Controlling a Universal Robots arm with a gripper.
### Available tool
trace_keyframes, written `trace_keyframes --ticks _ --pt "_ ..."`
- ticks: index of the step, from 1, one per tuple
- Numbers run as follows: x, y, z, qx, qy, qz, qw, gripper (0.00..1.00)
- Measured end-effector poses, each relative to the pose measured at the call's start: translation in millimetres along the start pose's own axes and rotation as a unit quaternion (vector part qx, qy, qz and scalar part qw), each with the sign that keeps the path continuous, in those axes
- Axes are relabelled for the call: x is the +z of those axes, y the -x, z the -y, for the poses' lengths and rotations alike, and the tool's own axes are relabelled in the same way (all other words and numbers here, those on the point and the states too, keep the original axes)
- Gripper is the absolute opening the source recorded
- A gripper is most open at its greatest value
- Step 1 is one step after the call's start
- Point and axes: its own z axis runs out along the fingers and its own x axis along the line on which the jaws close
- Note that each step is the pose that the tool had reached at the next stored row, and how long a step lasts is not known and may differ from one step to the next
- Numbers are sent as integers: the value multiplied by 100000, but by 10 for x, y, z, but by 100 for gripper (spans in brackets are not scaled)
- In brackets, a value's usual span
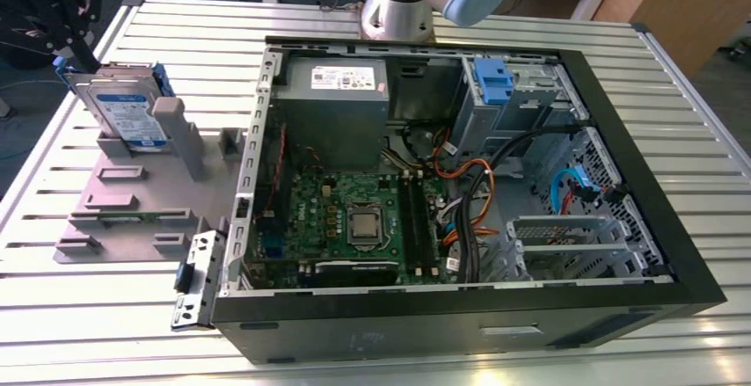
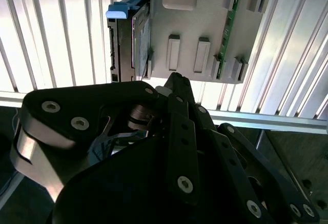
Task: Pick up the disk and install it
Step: 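Pick up the disk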
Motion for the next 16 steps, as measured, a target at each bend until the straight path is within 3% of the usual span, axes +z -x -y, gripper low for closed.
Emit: trace_keyframes --ticks 16 --pt "0 0 0 -1682 40 -74 99986 11"
